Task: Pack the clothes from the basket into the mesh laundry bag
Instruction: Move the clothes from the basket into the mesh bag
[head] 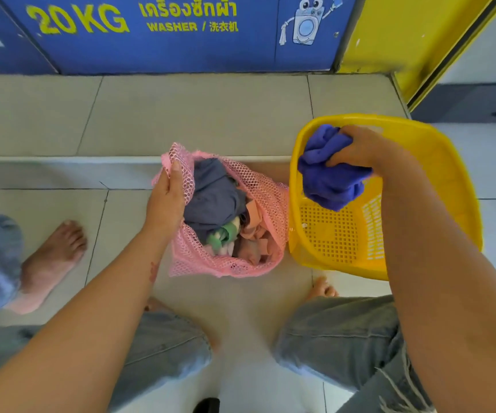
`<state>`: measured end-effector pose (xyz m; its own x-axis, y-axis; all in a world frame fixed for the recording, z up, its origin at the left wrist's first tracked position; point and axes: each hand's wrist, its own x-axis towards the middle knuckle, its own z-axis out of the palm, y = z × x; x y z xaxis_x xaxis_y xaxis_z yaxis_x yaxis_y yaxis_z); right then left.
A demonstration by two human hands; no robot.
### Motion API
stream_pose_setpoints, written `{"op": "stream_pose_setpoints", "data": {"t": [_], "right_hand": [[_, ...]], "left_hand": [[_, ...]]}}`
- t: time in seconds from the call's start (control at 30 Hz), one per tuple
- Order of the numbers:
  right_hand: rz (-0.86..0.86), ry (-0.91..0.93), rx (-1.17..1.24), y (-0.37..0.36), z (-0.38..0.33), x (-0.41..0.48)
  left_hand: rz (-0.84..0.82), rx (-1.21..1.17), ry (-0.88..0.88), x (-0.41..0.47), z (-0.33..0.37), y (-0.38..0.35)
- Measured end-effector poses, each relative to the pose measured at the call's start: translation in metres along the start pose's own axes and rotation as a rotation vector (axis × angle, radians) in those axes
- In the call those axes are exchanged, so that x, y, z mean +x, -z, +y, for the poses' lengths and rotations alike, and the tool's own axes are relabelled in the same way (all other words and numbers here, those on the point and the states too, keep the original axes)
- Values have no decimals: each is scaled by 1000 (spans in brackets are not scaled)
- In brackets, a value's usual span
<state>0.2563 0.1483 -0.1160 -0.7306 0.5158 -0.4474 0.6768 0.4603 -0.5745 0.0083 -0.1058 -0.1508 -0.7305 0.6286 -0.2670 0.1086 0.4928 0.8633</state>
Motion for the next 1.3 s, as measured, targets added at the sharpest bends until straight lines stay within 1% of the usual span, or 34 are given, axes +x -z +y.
{"op": "stream_pose_setpoints", "data": {"t": [0.03,0.07,0.1,0.17,0.2,0.23,0.27,0.33,0.4,0.47,0.53,0.57,0.63,0.7,0.8,0.9,0.97,1.0,1.07,1.13,1.2,1.23,1.3], "right_hand": [[105,-103,41,10,-20,-7],[218,-79,28,14,-56,-23],[330,-53,82,19,-80,-37],[402,7,76,22,-121,-53],[382,34,96,19,-138,-51],[370,78,55,14,-153,-45],[323,105,5,3,-164,-36],[194,79,-42,-27,-176,-7],[113,44,-85,-71,-180,19],[57,33,-18,-119,-177,42],[7,81,57,-164,-178,53],[2,114,23,-183,-177,57],[26,191,-182,-214,-172,61],[14,226,-360,-234,-162,61],[-16,165,-509,-252,-147,64],[-25,86,-516,-252,-154,73],[-18,90,-390,-246,-164,78],[26,115,-280,-242,-167,77],[205,187,-60,-233,-167,68],[445,235,-2,-228,-162,56],[641,184,23,-220,-156,53],[696,127,30,-214,-155,55],[720,23,15,-200,-156,68]], "left_hand": [[4,-12,-10,-2,0,6],[8,-19,-20,-5,0,11],[7,-21,-21,-7,-1,16],[2,-18,-9,-8,-2,24],[-2,-19,-6,-9,-2,27],[-6,-23,-10,-10,-2,29],[-9,-28,-21,-10,-2,31],[-4,-43,-42,-10,-5,34],[8,-46,-34,-10,-6,36],[4,-64,-43,-5,-9,39],[-38,-77,-69,-1,-11,41],[-60,-72,-77,1,-12,42],[-74,-57,-78,2,-13,43],[-94,-54,-92,1,-13,41],[-155,10,-74,-2,-19,35],[-217,211,-115,-9,-30,34],[-205,279,-112,-12,-34,37],[-181,284,-106,-12,-35,40],[-136,278,-103,-10,-33,46],[-104,274,-119,-9,-30,50],[-94,290,-132,-7,-27,53],[-98,306,-135,-7,-26,53],[-112,347,-139,-7,-25,53]]}}
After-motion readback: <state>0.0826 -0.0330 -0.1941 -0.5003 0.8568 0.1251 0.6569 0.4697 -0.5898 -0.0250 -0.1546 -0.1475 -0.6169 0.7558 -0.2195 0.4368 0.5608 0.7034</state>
